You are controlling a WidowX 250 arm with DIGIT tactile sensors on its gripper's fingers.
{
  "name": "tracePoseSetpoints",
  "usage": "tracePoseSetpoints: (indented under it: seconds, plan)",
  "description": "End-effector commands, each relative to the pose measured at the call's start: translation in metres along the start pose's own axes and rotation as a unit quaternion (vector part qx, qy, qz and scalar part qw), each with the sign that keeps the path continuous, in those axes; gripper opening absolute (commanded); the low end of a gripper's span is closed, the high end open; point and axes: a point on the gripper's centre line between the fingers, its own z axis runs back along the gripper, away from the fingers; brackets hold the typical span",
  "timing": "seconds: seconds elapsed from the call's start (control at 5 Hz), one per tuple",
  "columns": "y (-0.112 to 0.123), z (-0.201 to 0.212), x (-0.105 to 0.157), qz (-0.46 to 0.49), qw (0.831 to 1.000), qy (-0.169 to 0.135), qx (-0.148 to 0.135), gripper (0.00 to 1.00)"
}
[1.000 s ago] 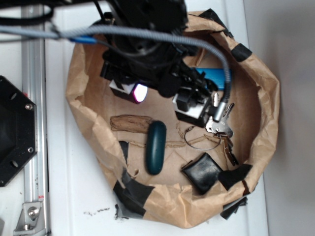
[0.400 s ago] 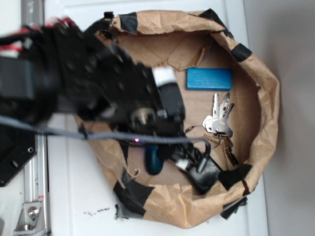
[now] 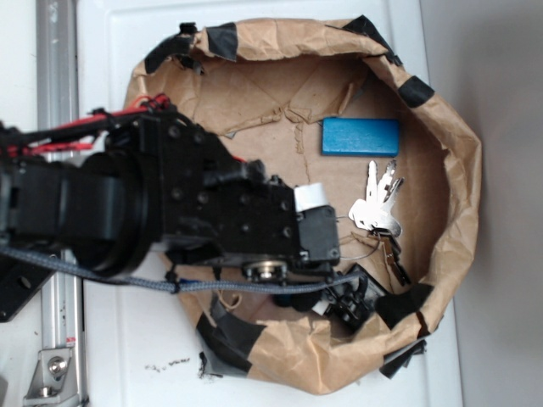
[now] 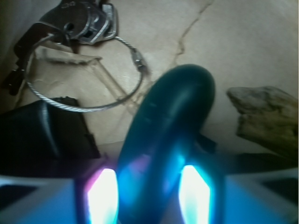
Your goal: Grab the plastic pickle.
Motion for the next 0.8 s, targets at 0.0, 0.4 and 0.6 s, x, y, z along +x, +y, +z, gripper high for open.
tracePoseSetpoints:
  seconds: [0.0,0.4,0.6]
  plan:
    - [0.014,-0.001,0.022,0.008,1.0,-0.007,0.004,0.0]
    - [0.032,-0.007,0.028,0.03,0.999,-0.011,0.02,1.0]
    - [0.037,-0.016,0.032,0.031,0.999,-0.014,0.036,1.0]
